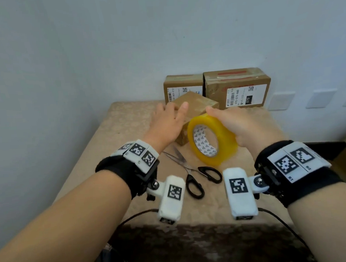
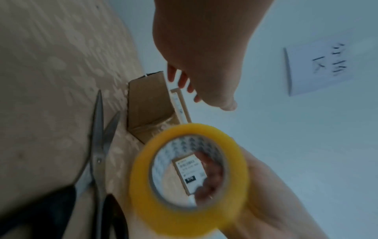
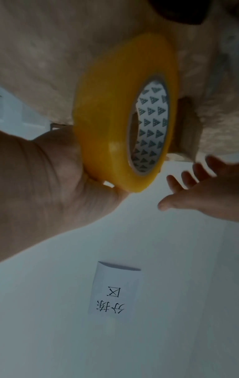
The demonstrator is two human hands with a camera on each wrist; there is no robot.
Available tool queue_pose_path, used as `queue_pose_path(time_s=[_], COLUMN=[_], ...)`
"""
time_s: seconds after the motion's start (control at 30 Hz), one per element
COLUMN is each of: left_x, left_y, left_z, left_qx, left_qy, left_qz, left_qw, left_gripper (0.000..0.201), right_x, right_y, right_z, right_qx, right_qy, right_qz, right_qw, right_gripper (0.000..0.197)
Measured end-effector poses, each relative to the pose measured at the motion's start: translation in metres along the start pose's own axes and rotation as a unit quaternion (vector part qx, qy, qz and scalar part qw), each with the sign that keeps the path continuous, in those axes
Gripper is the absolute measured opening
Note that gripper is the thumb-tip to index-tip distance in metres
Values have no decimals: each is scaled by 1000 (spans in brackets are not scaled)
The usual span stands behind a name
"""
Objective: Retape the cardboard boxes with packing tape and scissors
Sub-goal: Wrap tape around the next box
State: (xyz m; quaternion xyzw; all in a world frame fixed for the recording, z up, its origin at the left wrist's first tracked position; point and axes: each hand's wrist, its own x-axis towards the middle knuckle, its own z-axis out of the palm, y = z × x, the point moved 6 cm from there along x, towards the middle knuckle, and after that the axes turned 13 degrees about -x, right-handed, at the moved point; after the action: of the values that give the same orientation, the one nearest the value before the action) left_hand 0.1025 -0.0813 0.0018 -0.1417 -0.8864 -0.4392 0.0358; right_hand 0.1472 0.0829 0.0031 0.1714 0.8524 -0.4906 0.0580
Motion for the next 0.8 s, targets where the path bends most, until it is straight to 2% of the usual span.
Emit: queue_pose_path(time_s=[0.07,0.13,0.17,0.23,0.27,0.33,0.4,0.43,0.47,0.53,0.6,0.67,0.8], left_x=[-17,-26,-26,-24,-23,-24,-25,-26,-25,-21,-19,-17,-8], left_y=[5,6,4,0,-2,-1,0,-2,-5,-13,-20,-26,-41], left_z=[4,7,6,-2,-8,-18,-30,-36,-41,-52,-65,-78,-100], left_qx=[-132,-225,-263,-321,-334,-318,-269,-242,-220,-184,-155,-119,-43], left_qy=[-37,-77,-77,-50,-37,-34,-20,-13,-10,-18,-26,-45,-77], left_qz=[-64,-129,-137,-137,-138,-127,-115,-121,-125,-124,-121,-109,-99], left_qw=[988,963,952,936,932,939,956,963,967,975,980,986,991], left_gripper=[65,79,73,41,32,30,23,19,20,29,30,28,33], right_x=[-2,-7,-12,-21,-25,-25,-12,-4,4,25,45,59,82], right_y=[-5,-14,-21,-32,-36,-39,-43,-46,-48,-46,-44,-48,-63], right_z=[11,28,37,53,56,54,42,38,39,51,60,66,82], right_qx=[76,147,163,156,132,58,-58,-123,-197,-348,-461,-522,-580], right_qy=[-14,-55,-90,-154,-167,-127,-7,47,67,41,12,-3,2], right_qz=[19,15,4,-20,-31,-49,-111,-157,-197,-230,-226,-225,-226], right_qw=[997,987,982,975,977,989,992,979,958,908,858,823,783], right_gripper=[36,24,24,27,27,26,24,26,29,45,62,76,106])
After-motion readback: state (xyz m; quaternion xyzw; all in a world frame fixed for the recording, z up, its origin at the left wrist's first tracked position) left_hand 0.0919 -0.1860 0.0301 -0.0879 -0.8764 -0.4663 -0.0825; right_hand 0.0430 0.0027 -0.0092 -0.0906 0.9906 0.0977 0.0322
